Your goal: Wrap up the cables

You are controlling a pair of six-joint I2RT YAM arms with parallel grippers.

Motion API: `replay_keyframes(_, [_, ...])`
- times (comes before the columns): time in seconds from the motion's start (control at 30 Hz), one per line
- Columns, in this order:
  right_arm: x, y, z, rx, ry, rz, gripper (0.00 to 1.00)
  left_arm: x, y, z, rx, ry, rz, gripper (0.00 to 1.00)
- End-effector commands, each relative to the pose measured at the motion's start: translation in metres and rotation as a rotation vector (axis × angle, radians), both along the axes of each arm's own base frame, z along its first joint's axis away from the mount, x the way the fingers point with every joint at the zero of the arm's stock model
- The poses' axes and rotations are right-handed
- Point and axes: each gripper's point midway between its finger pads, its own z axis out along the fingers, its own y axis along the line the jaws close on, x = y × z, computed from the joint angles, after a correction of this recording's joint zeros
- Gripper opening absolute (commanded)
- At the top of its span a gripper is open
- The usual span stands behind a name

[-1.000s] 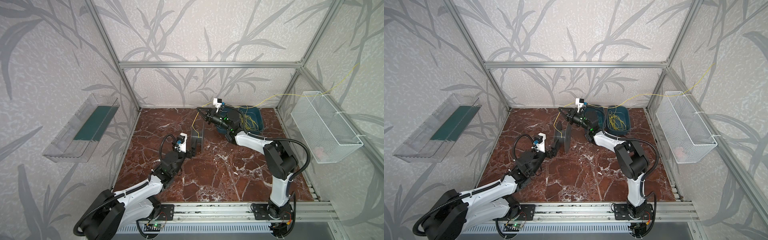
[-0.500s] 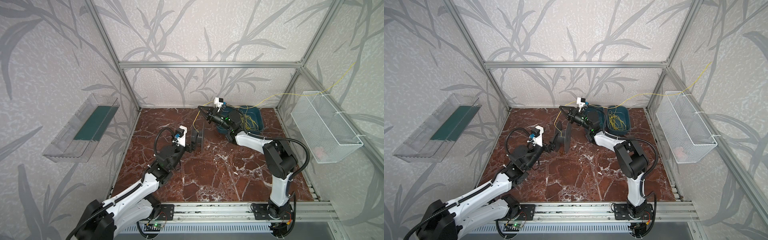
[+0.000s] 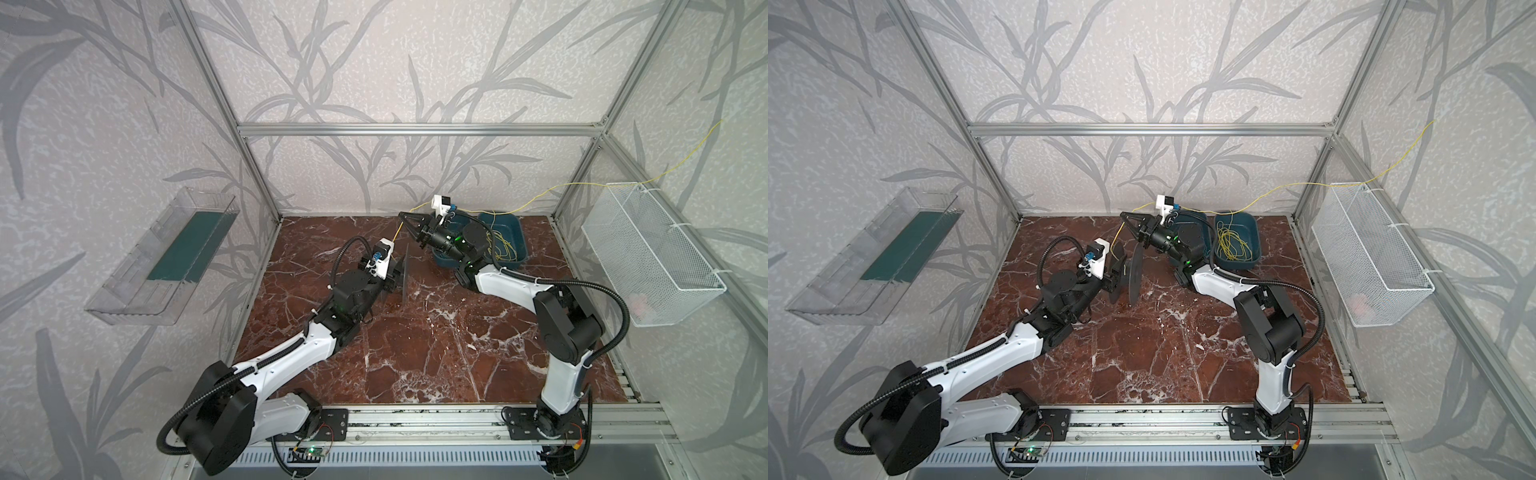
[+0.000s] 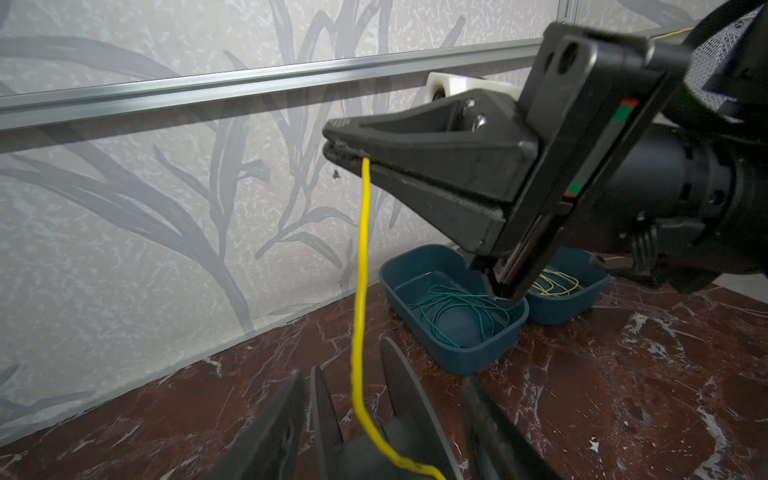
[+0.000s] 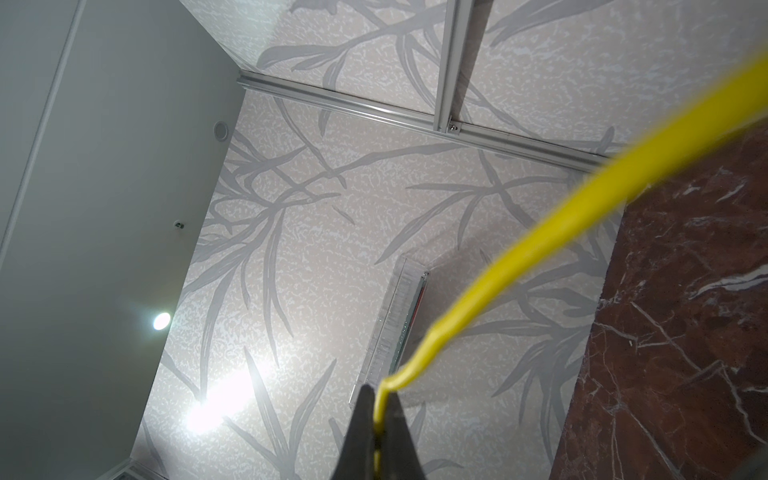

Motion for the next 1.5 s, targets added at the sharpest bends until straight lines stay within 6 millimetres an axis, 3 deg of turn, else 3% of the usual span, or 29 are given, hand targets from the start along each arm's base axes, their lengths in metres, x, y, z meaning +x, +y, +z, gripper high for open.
replay_keyframes(0.0, [-0.016,-0.008,0.028,0.031,-0.076,0.003,0.00,0.003,0.005,0.030,-0.028,-0.086,0.019,0.53])
replay_keyframes(0.1, [-0.018,-0.010,0.031,0.040,-0.077,0.006,0.00,0.004,0.007,0.030,-0.031,-0.082,0.010,0.41])
replay_keyframes(0.33, [-0.023,-0.014,0.037,0.056,-0.081,0.011,0.00,0.008,0.010,0.030,-0.065,-0.078,-0.013,0.35])
replay_keyframes(0.4, [-0.024,-0.015,0.040,0.061,-0.085,0.009,0.00,0.008,0.006,0.030,-0.073,-0.074,-0.038,0.27])
replay_keyframes(0.53, [-0.024,-0.020,0.045,0.065,-0.094,0.004,0.00,0.005,0.000,0.030,-0.068,-0.062,-0.079,0.00])
replay_keyframes(0.67, [-0.025,-0.023,0.046,0.029,-0.108,0.005,0.01,0.001,-0.001,0.038,-0.063,-0.049,-0.101,0.00])
replay_keyframes(0.73, [-0.027,-0.023,0.044,-0.011,-0.120,0.002,0.26,-0.001,-0.004,0.045,-0.066,-0.039,-0.115,0.00])
replay_keyframes(0.8, [-0.032,-0.024,0.041,-0.056,-0.140,-0.006,0.44,-0.001,-0.006,0.053,-0.074,-0.033,-0.131,0.00])
replay_keyframes(0.93, [-0.047,-0.030,0.026,-0.190,-0.161,-0.048,0.58,0.000,-0.012,0.072,-0.109,-0.029,-0.156,0.00])
replay_keyframes(1.1, [-0.064,-0.024,0.012,-0.306,-0.190,-0.050,0.61,0.005,-0.019,0.076,-0.099,0.002,-0.173,0.00])
replay_keyframes(1.27, [-0.081,-0.003,0.017,-0.386,-0.276,-0.025,0.61,0.003,-0.018,0.071,-0.084,0.032,-0.170,0.00])
replay_keyframes(1.47, [-0.077,0.015,0.022,-0.442,-0.316,-0.031,0.53,-0.002,-0.013,0.066,-0.068,0.048,-0.162,0.00])
